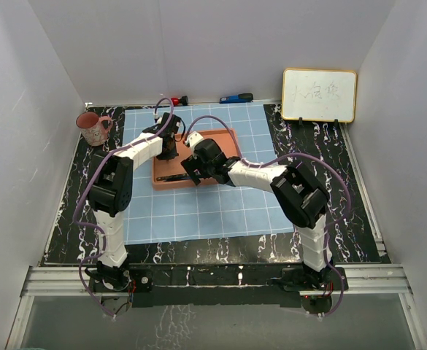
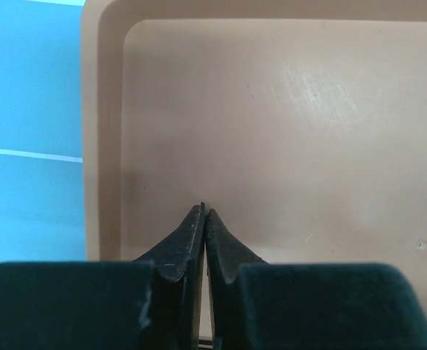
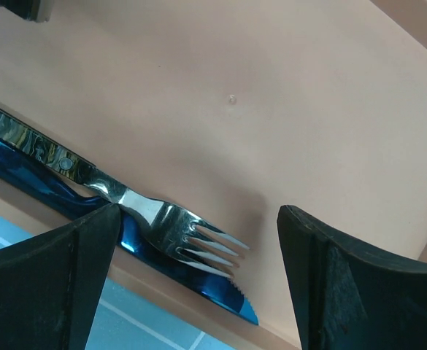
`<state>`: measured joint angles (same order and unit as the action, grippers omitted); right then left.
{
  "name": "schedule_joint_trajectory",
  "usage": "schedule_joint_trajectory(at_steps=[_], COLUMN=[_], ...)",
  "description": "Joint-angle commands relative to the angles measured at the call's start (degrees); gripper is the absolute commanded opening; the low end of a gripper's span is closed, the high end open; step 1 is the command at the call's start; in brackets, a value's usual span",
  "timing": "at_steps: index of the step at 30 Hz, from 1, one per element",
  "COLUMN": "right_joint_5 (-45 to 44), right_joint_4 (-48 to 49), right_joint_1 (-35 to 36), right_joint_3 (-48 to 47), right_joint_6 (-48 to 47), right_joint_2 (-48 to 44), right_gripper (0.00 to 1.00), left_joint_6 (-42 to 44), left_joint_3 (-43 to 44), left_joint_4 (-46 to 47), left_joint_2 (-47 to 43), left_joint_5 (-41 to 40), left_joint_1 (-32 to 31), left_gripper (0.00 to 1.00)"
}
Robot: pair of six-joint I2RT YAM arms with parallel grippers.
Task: Set the dinner table for one person
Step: Adjust the fork on the napkin.
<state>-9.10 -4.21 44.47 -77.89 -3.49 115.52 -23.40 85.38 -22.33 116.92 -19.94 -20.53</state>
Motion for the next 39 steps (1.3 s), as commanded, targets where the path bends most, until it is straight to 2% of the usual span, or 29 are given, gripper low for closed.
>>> schedule_joint_trajectory(at_steps=[1,4,9,12,18,25,39], right_joint_5=[-0.2,-2.1,-0.9,-2.1,-8.7,-15.5,-24.9], right_joint_4=[-0.7,0.3,0.8,1.9,5.9,4.8,3.0], right_joint_1=[0.5,0.5,0.5,0.5,0.0,-2.7,-6.3], right_joint_3=[-1.6,-1.9,-3.6,-3.8,-2.9,-5.6,-4.5], right_joint_6=[0.0,-0.6,-2.4,-2.1,-0.6,1.8,4.9], right_joint_2=[2.5,3.3,5.1,5.9,6.0,7.3,2.7], right_gripper=[0.85,0.76,0.42,0.31,0.23,0.17,0.13], left_joint_6=[0.5,0.6,0.7,0.9,1.3,1.6,1.3], left_joint_3=[0.0,-0.1,-0.3,-0.5,-0.9,-1.0,-1.5], left_joint_4=[-0.2,-0.1,0.0,-0.1,0.0,-0.2,-2.2], left_joint_2=[-0.6,-0.7,-1.1,-1.5,-2.2,-2.7,-6.0], left_joint_5=[-0.2,0.1,0.4,0.1,-0.2,-0.5,-3.3], left_joint_1=[-0.2,-0.3,-0.2,-0.2,-0.2,-0.2,0.6], left_gripper=[0.03,0.03,0.02,0.02,0.02,0.02,0.05])
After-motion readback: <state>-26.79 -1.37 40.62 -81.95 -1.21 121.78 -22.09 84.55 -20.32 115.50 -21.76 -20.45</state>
